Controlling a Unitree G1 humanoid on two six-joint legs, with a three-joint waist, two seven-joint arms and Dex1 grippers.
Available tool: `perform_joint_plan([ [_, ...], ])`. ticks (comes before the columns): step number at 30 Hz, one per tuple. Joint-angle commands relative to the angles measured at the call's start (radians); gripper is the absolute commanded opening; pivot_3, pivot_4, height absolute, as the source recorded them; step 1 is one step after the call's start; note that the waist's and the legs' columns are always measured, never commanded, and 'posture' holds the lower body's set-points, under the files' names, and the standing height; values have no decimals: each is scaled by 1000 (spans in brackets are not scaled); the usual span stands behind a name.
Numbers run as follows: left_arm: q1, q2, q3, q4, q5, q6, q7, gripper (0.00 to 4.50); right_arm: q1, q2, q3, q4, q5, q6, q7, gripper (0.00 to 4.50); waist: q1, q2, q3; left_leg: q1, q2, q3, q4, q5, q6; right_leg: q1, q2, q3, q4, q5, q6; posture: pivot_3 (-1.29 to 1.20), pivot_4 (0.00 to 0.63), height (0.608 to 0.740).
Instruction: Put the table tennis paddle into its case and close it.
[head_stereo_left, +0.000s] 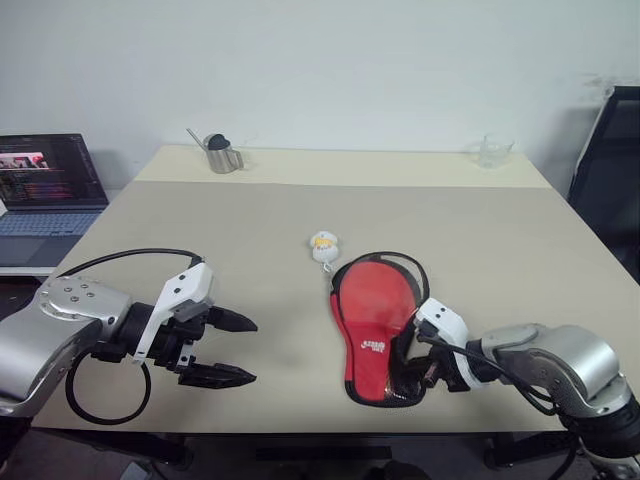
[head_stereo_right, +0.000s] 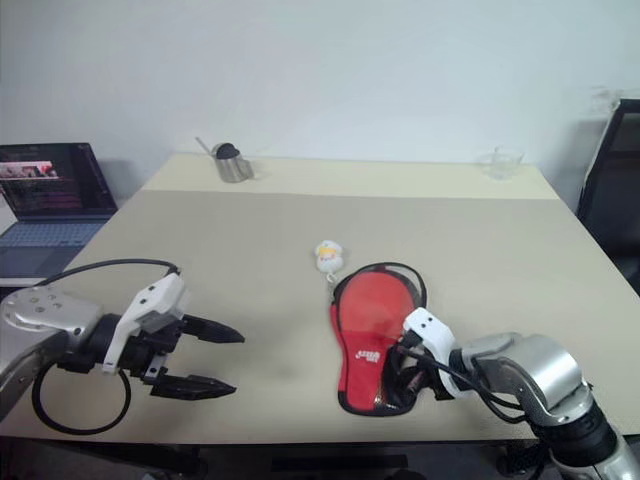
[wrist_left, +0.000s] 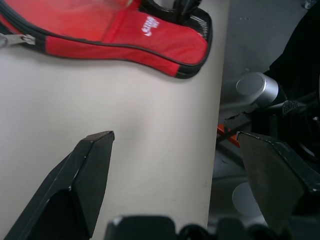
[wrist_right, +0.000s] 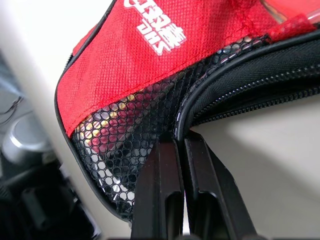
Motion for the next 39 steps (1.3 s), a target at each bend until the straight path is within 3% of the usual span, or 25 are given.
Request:
perform_joint_plan([
  [1,-4,9,7,-6,7,-17,-12,4285,29,-28,26,-60,81,40,47,23,0,0,0,0,0,0,0,0,0,0,0,0,0,0,0,0,150,740],
  [18,-21,-8,2,9,29,-30,11,4285,-29,-35,67,-19,84,24,21,23,-1,0,0,0,0,0,1,0,0,0,0,0,1,0,0,0,150,740],
  [22,-16,-9,6,9,28,-31,20,4285,-49,-55,87,10,73,-3,30,936,-1,0,0,1,1,0,2,0,0,0,1,0,1,0,0,0,150,740],
  [29,0,-10,20,6,27,-32,35,4285,-105,-106,82,66,74,-57,93,3198,-1,0,0,1,9,0,4,0,0,1,1,-2,2,0,0,0,150,740],
  [33,5,-12,28,8,27,-33,47,4285,-140,-206,80,90,78,-118,188,4424,0,0,0,1,9,1,5,0,0,1,1,-2,2,0,0,0,150,740],
  [39,15,-17,47,15,31,-38,64,4285,-205,-362,111,205,-28,-331,324,4467,1,1,0,0,9,2,4,-1,-1,0,2,-2,1,0,0,0,150,740],
])
